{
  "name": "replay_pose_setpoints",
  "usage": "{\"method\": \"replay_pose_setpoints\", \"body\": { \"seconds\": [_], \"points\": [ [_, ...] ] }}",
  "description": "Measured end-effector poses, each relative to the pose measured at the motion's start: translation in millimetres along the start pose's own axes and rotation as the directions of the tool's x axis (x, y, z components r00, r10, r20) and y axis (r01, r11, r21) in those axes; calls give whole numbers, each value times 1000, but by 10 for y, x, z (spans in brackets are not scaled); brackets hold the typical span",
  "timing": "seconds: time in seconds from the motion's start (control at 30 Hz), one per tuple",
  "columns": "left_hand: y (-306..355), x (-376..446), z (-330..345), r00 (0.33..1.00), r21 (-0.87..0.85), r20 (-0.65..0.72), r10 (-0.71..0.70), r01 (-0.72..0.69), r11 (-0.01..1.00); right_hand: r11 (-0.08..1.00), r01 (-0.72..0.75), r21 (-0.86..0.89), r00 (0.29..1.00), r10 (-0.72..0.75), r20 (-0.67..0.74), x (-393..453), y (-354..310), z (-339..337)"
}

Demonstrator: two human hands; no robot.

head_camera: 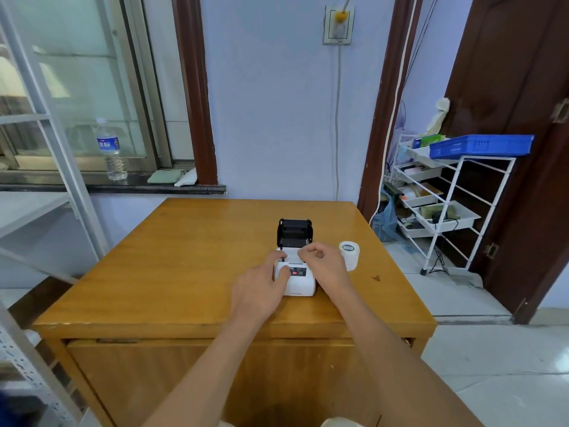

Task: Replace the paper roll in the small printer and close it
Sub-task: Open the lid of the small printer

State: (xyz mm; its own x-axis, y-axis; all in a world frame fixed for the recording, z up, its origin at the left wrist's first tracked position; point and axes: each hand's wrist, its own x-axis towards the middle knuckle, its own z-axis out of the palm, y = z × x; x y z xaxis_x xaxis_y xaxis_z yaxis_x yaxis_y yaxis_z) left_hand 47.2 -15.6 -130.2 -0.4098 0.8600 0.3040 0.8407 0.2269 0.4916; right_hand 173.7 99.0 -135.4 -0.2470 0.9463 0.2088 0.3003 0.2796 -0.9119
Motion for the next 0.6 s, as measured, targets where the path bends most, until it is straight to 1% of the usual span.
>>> {"method": "replay_pose_setpoints", "body": {
  "seconds": [0.07,0.13,0.23,0.3,0.4,0.47,0.53,0.6],
  "points": [
    [60,-52,32,997,100,-60,40,-34,994,1000,1,15,998,-2,66,-2,-36,-43],
    [95,-77,64,995,129,-82,51,-40,991,999,-36,-27,986,40,159,-7,-132,-122],
    [114,-78,48,996,135,-81,35,-24,991,971,-92,-223,952,151,266,56,-278,-201],
    [131,-88,30,996,144,-84,28,-16,989,936,-82,-343,932,194,307,128,-353,-211],
    [149,-106,20,997,131,-80,21,-10,991,865,41,-500,912,172,373,257,-472,-207],
    [139,-101,20,997,137,-81,21,-10,991,783,135,-607,895,166,413,332,-544,-183],
    [135,-101,27,996,151,-89,28,-14,988,705,185,-685,889,177,422,400,-572,-129],
    [137,-108,28,994,157,-101,28,-12,988,627,242,-741,907,124,402,395,-593,-67]
  ]
}}
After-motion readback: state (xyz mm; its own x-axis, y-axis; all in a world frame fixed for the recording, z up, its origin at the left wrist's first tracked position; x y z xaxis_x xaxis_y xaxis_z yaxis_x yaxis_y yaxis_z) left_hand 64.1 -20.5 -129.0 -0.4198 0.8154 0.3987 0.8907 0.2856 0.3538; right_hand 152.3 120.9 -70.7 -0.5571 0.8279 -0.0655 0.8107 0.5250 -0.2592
